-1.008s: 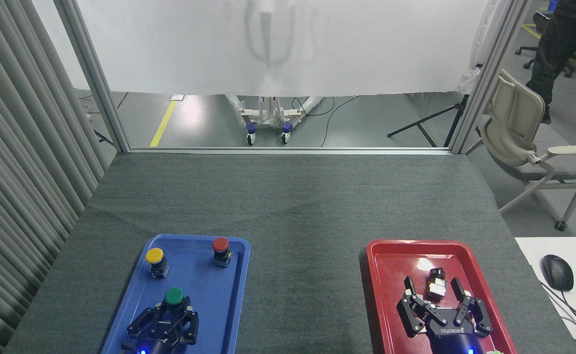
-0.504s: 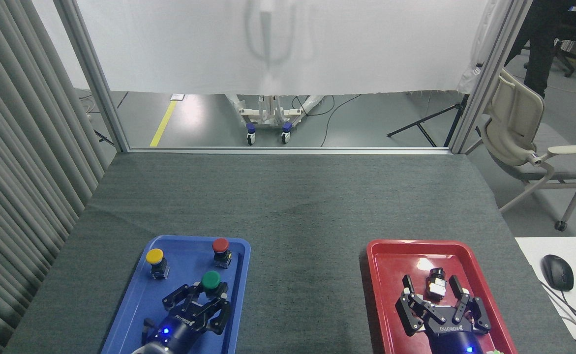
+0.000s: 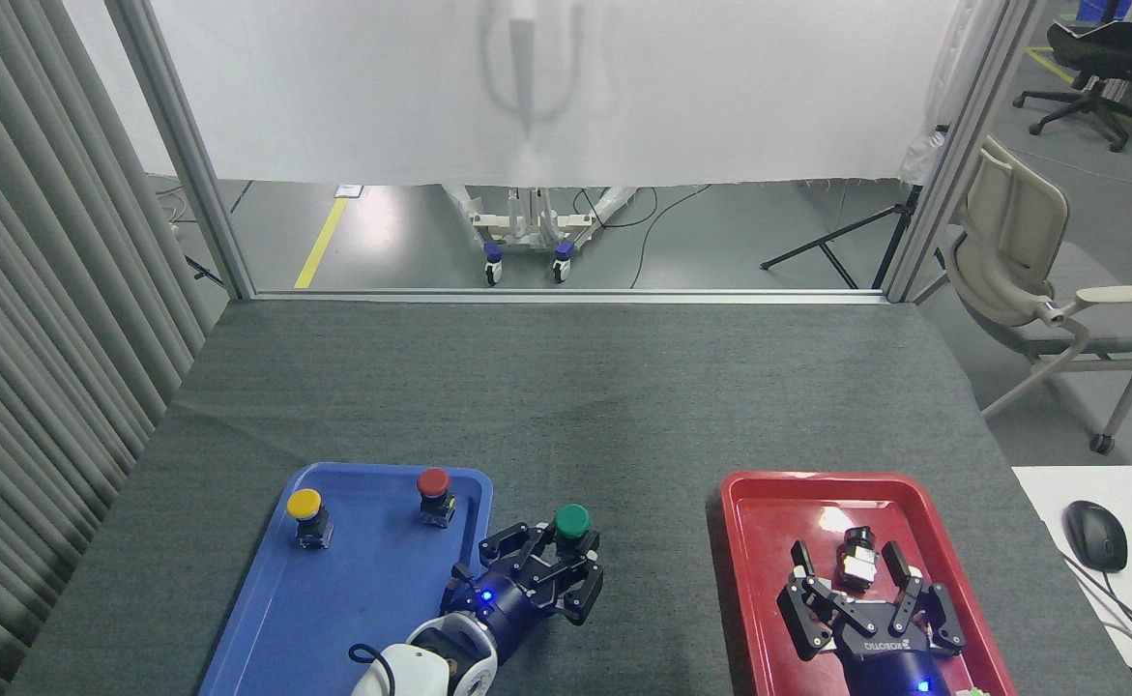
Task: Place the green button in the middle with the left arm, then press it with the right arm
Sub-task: 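Carry the green button off the tray toward the table middle, then release the green button on the table and withdraw the left hand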
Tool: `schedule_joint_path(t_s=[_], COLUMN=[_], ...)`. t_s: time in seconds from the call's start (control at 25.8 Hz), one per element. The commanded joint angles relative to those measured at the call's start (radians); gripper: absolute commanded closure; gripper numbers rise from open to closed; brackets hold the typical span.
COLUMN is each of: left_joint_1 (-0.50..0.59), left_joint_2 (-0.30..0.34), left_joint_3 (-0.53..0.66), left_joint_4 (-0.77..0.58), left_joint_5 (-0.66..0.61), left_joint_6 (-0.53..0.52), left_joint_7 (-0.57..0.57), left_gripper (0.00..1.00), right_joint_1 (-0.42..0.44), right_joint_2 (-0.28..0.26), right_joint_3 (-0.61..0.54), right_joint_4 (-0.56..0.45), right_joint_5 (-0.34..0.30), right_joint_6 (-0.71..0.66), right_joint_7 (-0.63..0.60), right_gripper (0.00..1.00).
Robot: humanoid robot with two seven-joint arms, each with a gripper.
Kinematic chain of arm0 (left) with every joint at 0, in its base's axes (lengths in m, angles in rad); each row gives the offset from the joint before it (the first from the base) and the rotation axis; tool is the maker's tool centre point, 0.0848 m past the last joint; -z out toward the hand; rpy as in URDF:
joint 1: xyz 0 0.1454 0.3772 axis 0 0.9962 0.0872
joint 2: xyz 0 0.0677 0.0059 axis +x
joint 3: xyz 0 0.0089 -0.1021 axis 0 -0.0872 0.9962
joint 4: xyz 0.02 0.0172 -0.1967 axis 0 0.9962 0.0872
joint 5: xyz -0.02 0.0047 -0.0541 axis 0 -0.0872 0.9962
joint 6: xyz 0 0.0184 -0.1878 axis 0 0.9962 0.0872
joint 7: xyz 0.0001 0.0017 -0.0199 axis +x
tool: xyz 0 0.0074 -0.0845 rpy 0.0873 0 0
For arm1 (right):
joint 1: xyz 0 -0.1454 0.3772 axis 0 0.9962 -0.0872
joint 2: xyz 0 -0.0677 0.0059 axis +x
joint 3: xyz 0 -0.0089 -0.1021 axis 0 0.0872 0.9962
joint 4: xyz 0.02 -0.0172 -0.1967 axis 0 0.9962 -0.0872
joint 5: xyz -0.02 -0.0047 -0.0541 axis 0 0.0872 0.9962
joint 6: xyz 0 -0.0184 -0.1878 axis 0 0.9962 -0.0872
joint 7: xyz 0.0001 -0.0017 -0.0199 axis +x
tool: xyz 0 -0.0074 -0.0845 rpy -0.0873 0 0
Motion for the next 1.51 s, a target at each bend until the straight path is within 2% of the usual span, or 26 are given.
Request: schedule_joint_path(t_s=[0.0, 0.31, 0.39, 0.43, 0.47, 0.54, 0.58, 0.78, 0.85, 0.93, 1.05, 1.2, 1.32, 1.4, 1.47], left_joint_1=[-0.045, -0.054, -0.054, -0.054, -0.054, -0.054, -0.053, -0.045, -0.011, 0.058, 0.144, 0.272, 0.348, 0.368, 0.392], left_joint_2=[-0.02, -0.04, -0.04, -0.04, -0.04, -0.042, -0.042, -0.04, -0.033, -0.011, 0.119, 0.202, 0.217, 0.219, 0.254], left_joint_3=[-0.057, -0.086, -0.107, -0.13, -0.147, -0.158, -0.164, -0.209, -0.207, -0.202, -0.193, -0.097, 0.048, 0.143, 0.209], left_joint_4=[0.059, 0.105, 0.105, 0.105, 0.105, 0.101, 0.099, 0.076, 0.003, -0.138, -0.362, -0.579, -0.642, -0.651, -0.652], left_joint_5=[-0.002, -0.002, -0.002, -0.002, -0.001, 0.016, 0.014, 0.013, 0.01, 0.007, 0.008, 0.011, 0.016, 0.016, 0.018], left_joint_6=[0.039, 0.068, 0.067, 0.071, 0.079, 0.127, 0.139, 0.127, 0.127, 0.134, 0.153, 0.315, 0.387, 0.38, 0.312], left_joint_7=[-0.019, -0.047, -0.042, -0.038, -0.036, -0.029, -0.027, -0.029, -0.033, -0.041, -0.062, -0.079, -0.079, -0.079, -0.078], left_gripper=[1.0, 1.0, 0.97, 0.86, 0.69, 0.2, 0.0, 0.0, 0.0, 0.0, 0.0, 0.0, 0.0, 0.0, 0.0], right_joint_1=[0.002, 0.001, 0.005, 0.007, 0.007, 0.005, 0.005, 0.002, 0.004, 0.002, 0.002, 0.005, 0.008, 0.008, 0.005], right_joint_2=[-0.003, 0.003, 0.009, 0.009, 0.009, 0.005, 0.002, 0.005, 0.008, 0.008, 0.005, 0.008, 0.006, 0.006, 0.006], right_joint_3=[0.002, -0.001, 0.002, 0.002, 0.002, 0.002, 0.001, 0.001, 0.001, 0.002, 0.002, 0.008, 0.059, 0.084, 0.113], right_joint_4=[0.0, 0.007, 0.005, 0.004, 0.005, 0.005, 0.005, 0.005, 0.005, 0.005, 0.005, 0.007, 0.007, 0.007, 0.007], right_joint_5=[0.0, 0.001, 0.003, 0.003, 0.003, 0.003, 0.003, 0.003, 0.003, 0.003, 0.003, 0.003, 0.004, 0.004, 0.009], right_joint_6=[-0.012, -0.041, -0.041, -0.041, -0.041, -0.042, -0.042, -0.041, -0.041, -0.041, -0.039, -0.039, -0.024, -0.009, -0.001], right_joint_7=[-0.002, -0.002, -0.002, 0.0, 0.0, 0.0, 0.0, -0.002, 0.0, 0.0, 0.0, -0.002, -0.002, -0.002, 0.0], right_gripper=[0.0, 0.0, 0.0, 0.0, 0.0, 0.0, 0.0, 0.0, 0.0, 0.0, 0.0, 0.04, 0.17, 0.4, 0.61])
